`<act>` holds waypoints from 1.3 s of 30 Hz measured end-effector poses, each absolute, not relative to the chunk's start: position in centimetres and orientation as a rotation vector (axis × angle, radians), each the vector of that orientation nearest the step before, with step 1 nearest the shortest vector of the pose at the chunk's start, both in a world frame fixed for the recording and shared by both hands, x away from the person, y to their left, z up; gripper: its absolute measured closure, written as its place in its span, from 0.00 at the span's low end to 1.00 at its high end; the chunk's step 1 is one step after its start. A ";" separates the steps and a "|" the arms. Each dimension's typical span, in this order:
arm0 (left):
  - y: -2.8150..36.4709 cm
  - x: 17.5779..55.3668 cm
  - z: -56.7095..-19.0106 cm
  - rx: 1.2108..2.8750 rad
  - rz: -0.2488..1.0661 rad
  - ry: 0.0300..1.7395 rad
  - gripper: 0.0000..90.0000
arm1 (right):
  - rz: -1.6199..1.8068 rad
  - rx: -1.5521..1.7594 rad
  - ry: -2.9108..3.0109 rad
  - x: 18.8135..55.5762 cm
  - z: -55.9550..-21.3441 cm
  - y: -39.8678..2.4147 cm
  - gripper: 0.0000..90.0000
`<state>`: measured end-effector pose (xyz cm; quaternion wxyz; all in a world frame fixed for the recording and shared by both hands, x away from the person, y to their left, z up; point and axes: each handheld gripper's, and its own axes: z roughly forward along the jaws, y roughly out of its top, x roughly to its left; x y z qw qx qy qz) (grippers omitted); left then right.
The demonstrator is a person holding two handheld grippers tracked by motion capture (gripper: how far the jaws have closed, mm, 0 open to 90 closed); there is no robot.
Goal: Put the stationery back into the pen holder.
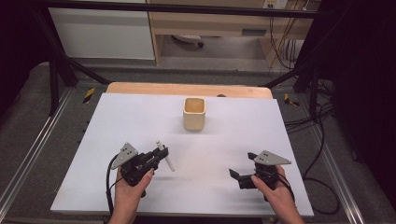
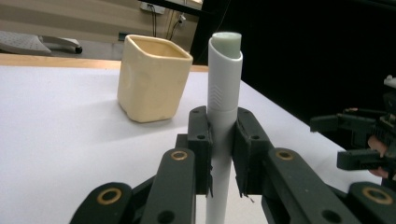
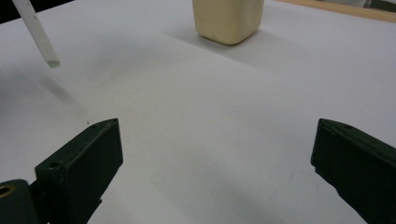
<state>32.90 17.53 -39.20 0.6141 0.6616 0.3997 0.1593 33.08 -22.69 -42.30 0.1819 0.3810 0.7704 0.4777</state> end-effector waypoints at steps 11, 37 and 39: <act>15.8 34.8 -37.9 1.556 0.314 0.907 0.87 | 1.376 1.163 2.126 33.2 -43.1 -23.7 0.03; 13.3 40.3 -31.6 1.603 0.400 0.822 0.87 | 1.306 1.100 2.081 33.1 -43.3 -23.1 0.03; 13.2 40.8 -31.3 1.616 0.410 0.816 0.87 | 1.296 1.098 2.092 33.1 -43.4 -23.1 0.03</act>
